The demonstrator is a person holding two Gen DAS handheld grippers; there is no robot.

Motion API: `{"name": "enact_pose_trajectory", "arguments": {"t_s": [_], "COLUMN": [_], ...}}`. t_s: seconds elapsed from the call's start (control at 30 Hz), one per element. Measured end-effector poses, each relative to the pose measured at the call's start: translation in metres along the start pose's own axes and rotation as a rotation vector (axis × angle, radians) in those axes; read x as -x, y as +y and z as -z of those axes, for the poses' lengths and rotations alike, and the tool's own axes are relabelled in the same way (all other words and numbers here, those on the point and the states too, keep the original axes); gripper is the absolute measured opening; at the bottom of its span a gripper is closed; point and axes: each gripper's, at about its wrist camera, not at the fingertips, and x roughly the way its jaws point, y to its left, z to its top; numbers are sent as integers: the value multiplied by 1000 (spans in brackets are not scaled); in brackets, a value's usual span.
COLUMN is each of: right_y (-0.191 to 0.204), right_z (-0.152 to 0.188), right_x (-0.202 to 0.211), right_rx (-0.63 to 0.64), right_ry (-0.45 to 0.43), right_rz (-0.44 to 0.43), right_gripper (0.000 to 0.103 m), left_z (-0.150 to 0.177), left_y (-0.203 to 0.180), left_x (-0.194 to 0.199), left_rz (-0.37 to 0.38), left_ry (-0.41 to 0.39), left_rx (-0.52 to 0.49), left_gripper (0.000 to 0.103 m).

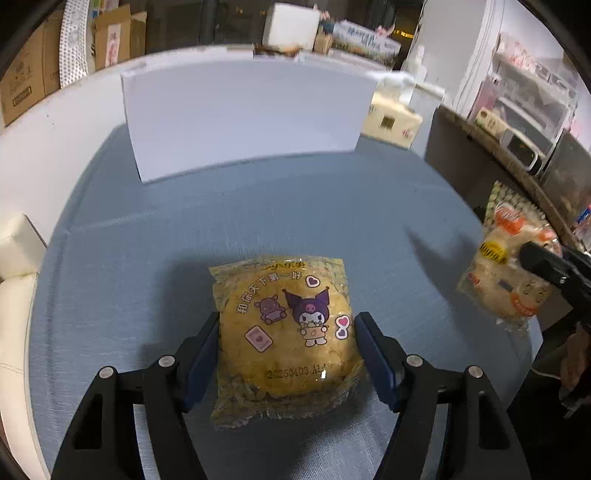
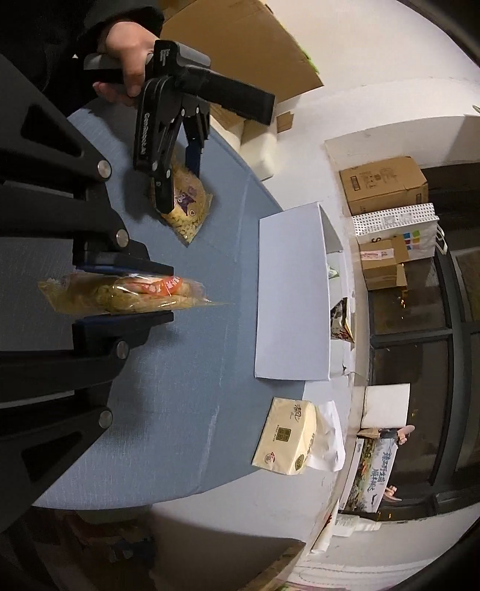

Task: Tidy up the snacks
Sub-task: 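Drop both yellow cracker packs into the white box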

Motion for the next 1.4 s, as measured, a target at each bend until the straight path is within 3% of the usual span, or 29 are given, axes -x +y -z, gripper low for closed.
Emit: {"name": "enact_pose_trajectory", "arguments": {"t_s": [0.2, 0.37, 0.67, 0.93, 0.97, 1.0, 1.03, 1.07, 1.2, 1.4], "right_y": [-3, -6, -27, -58, -61, -64, -68, -74, -79, -77], "right_z": [-7, -35, -156, -253, -260, -267, -273, -279, -273, -256], "right_x": [2, 1, -34, -102, -108, -116, -125, -136, -137, -131], "right_rx": [-27, -58, -121, -146, -145, -147, -153, -175, -208, -176], "right_ry": [-13, -53, -160, -162, -162, -159, -142, -108, -128, -113], "right_rz": [-15, -34, -79, -11, 12, 29, 33, 53, 50, 74], "right_gripper": [17, 17, 17, 18, 20, 44, 68, 103, 103, 103], "left_z": [-15, -50, -170, -247, -255, -260, -265, -265, -253, -227], "left_y": [-9, -11, 16, 46, 49, 51, 54, 59, 79, 69], "left_x": [36, 60, 64, 34, 27, 21, 14, 10, 8, 25], "left_rz": [23, 10, -43, -87, -98, -123, -145, -147, -89, -181], "left_ry": [-107, -199, -330, -370, -367, -349, -332, -318, -302, -341], "left_rx": [-61, -92, -77, -72, -89, -93, -87, -72, 33, 1], "left_gripper": [76, 76, 76, 78, 84, 102, 103, 103, 103, 103]}}
